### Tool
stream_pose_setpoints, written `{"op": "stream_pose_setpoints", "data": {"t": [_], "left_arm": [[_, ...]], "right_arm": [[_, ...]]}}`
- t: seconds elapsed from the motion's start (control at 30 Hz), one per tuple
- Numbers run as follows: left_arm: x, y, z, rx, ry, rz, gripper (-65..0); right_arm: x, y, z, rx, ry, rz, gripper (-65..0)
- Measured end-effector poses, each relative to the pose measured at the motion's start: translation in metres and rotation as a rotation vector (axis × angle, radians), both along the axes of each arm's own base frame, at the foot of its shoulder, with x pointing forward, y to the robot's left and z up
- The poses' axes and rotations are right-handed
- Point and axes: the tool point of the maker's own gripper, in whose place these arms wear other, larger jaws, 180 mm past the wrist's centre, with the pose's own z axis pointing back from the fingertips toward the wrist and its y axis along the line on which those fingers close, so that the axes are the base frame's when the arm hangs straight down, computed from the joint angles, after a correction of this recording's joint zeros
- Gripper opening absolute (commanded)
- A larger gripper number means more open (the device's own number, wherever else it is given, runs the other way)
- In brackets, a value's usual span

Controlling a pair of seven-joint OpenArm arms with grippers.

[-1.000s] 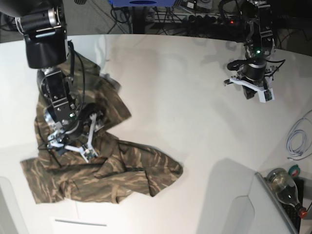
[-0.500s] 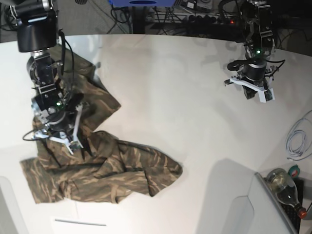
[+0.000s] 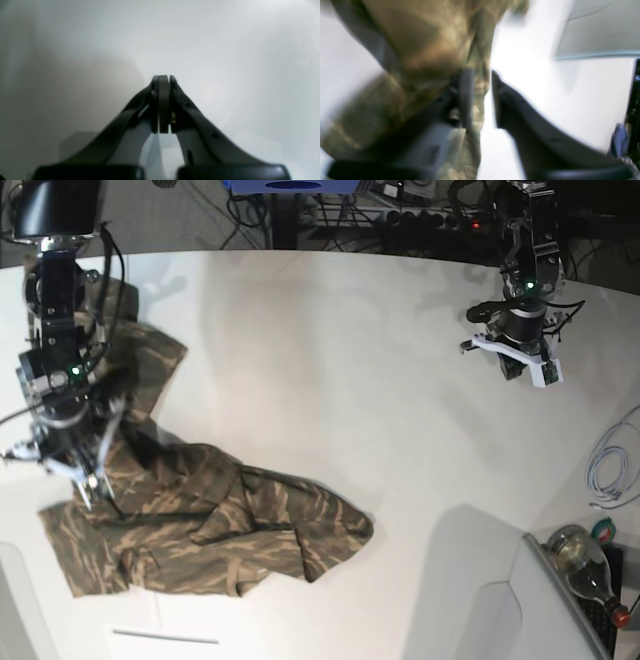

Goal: Layout the t-shirt on the table in an organized manner, then fold the t-shirt properly
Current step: 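Grasp the shirt's bunched middle with the right gripper and flip it over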

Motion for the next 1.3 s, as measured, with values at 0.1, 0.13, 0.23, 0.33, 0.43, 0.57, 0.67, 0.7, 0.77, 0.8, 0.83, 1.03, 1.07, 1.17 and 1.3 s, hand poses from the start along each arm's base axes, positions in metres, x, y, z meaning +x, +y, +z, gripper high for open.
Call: {"op": "stream_pose_setpoints", "data": {"t": [0.1, 0.13, 0.23, 0.33, 0.43, 0.57, 0.67, 0.7, 0.77, 0.8, 0.83, 1.03, 1.07, 1.17, 1.3], "left_arm": [[0.001, 0.001, 0.001, 0.003, -0.002, 0.0, -65.0], [0.001, 0.002, 0.001, 0.004, -0.001, -0.001, -65.0], [0.0, 0.001, 0.0, 0.003, 0.0, 0.0, -65.0], [-0.003, 0.002, -0.001, 0.005, 0.003, 0.003, -65.0], [-0.007, 0.002, -0.003, 0.003, 0.012, 0.002, -65.0], [-0.016, 0.002, -0.008, 0.004, 0.034, 0.003, -65.0], [-0.021, 0.001, -0.01, 0.003, 0.045, 0.001, -65.0], [-0.022, 0.001, -0.01, 0.003, 0.046, 0.001, -65.0], [-0.023, 0.001, -0.011, 0.002, 0.049, 0.002, -65.0], [-0.022, 0.002, -0.01, 0.004, 0.046, 0.001, -65.0], [-0.022, 0.001, -0.01, 0.002, 0.046, -0.001, -65.0], [-0.021, 0.002, -0.01, 0.003, 0.044, 0.001, -65.0], [-0.019, 0.002, -0.009, 0.003, 0.04, 0.002, -65.0], [-0.017, 0.001, -0.008, 0.001, 0.036, 0.0, -65.0], [-0.019, 0.002, -0.009, 0.003, 0.039, 0.001, -65.0]], "right_arm": [[0.03, 0.061, 0.023, 0.039, -0.082, 0.155, -14.6], [0.039, 0.08, 0.019, 0.033, -0.065, 0.214, -7.1], [0.065, 0.125, -0.004, 0.009, 0.017, 0.351, -1.1], [0.098, 0.154, -0.021, 0.032, 0.028, 0.424, -5.6], [0.12, 0.175, -0.038, 0.078, 0.059, 0.452, -8.3], [0.128, 0.198, -0.068, 0.15, 0.119, 0.482, -13.5], [0.136, 0.188, -0.076, 0.142, 0.058, 0.406, -12.9], [0.139, 0.182, -0.077, 0.13, 0.036, 0.382, -11.6], [0.137, 0.176, -0.084, 0.117, 0.029, 0.356, -8.0], [0.134, 0.175, -0.088, 0.112, 0.025, 0.347, -6.9], [0.129, 0.178, -0.092, 0.115, 0.024, 0.345, -6.8], [0.08, 0.202, -0.117, 0.179, 0.02, 0.363, -6.5], [0.073, 0.205, -0.118, 0.167, 0.02, 0.377, -6.3], [0.048, 0.21, -0.118, 0.113, 0.01, 0.414, -6.3], [0.015, 0.22, -0.111, 0.102, 0.023, 0.454, -6.3]]}}
